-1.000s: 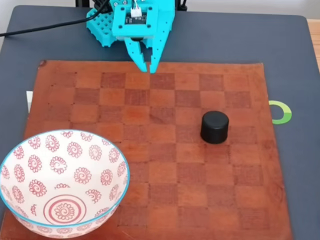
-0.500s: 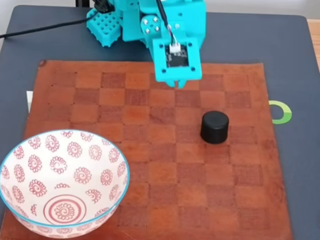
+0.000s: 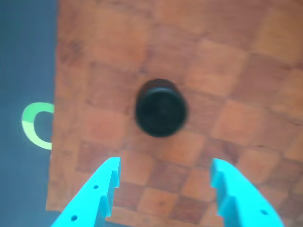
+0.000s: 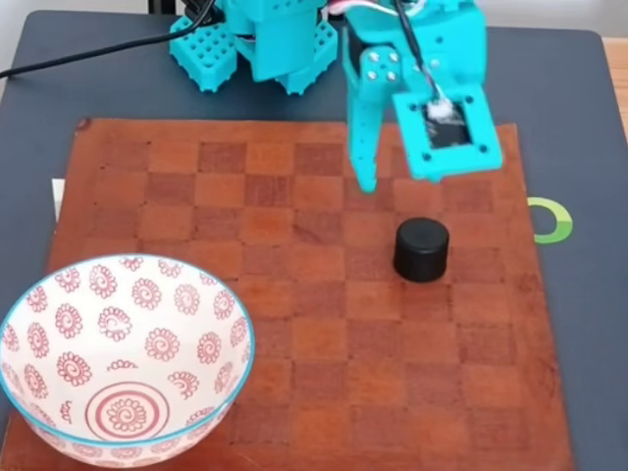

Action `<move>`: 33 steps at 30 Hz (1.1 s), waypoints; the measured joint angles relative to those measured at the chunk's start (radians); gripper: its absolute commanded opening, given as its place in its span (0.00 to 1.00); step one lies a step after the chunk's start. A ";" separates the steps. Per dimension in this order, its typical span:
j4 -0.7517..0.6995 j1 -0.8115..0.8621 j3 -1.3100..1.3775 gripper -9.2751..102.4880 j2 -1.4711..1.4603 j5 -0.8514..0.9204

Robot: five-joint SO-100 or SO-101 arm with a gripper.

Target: Grasp a black cylinder and put it in a bowl.

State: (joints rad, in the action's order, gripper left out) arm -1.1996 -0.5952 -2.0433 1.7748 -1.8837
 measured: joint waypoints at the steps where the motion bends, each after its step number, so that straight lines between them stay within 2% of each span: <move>1: 0.000 -0.003 0.014 0.34 -0.018 0.000; 12: 0.021 -0.015 0.161 0.35 -0.236 0.000; 26: 0.060 -0.012 0.167 0.34 -0.370 0.000; 33: 0.060 0.014 0.167 0.23 -0.371 0.002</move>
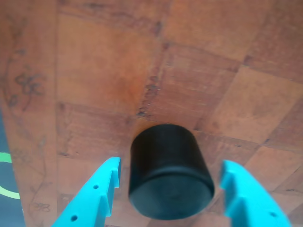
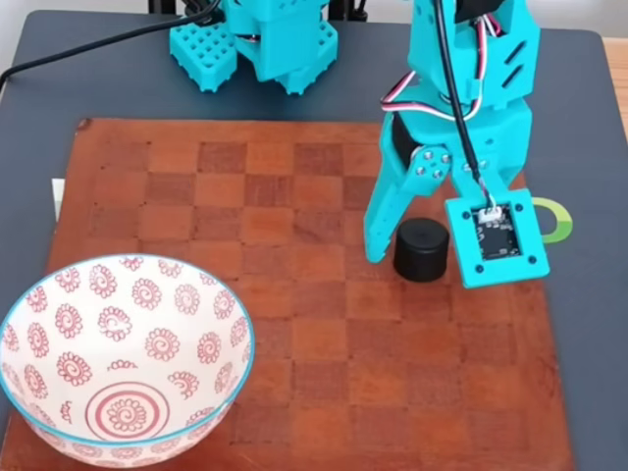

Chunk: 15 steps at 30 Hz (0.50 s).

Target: Grasp a black cylinder and put it in a bowl.

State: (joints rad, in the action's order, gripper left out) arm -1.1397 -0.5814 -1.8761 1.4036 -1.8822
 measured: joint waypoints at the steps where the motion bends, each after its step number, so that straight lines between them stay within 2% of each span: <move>1: 0.000 0.000 0.000 0.22 0.000 0.000; 7: -0.006 0.006 0.000 0.17 0.000 0.000; 12: -0.012 0.006 0.018 0.17 0.000 0.000; 15: -0.066 0.009 0.058 0.17 0.002 0.000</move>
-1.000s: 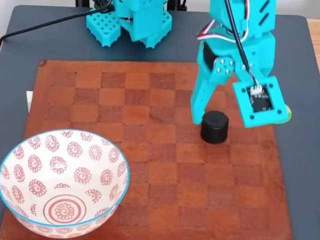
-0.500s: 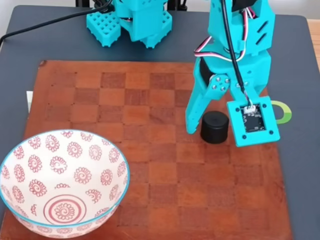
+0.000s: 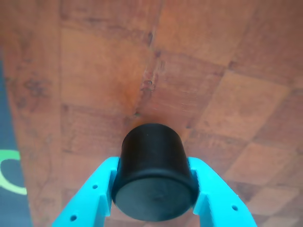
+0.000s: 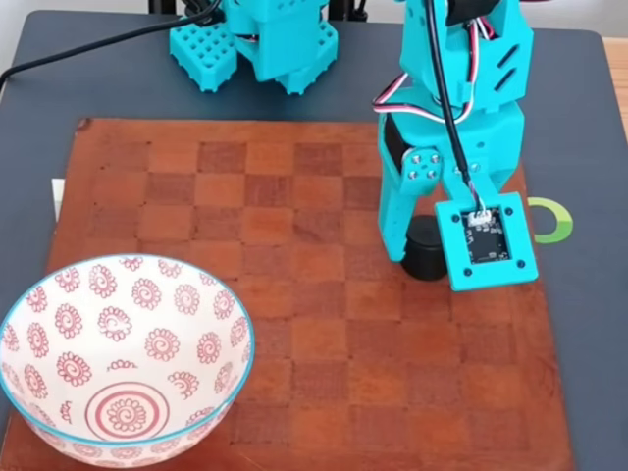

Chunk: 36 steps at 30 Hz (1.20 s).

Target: Grasp a black cylinder and put it in a bowl.

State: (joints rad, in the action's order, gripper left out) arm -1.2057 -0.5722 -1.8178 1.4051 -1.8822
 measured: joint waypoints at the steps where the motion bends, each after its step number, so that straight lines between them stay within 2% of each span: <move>1: -0.023 0.008 0.011 0.17 0.000 0.000; 5: -0.126 0.043 0.058 0.17 0.043 -0.003; 13: -0.244 0.160 0.156 0.17 0.091 0.017; 27: -0.270 0.465 0.291 0.17 0.091 0.348; 36: -0.253 0.600 0.413 0.17 0.091 0.506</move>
State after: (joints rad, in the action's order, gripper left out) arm -1.4588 0.0276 -1.4051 1.4956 -1.3760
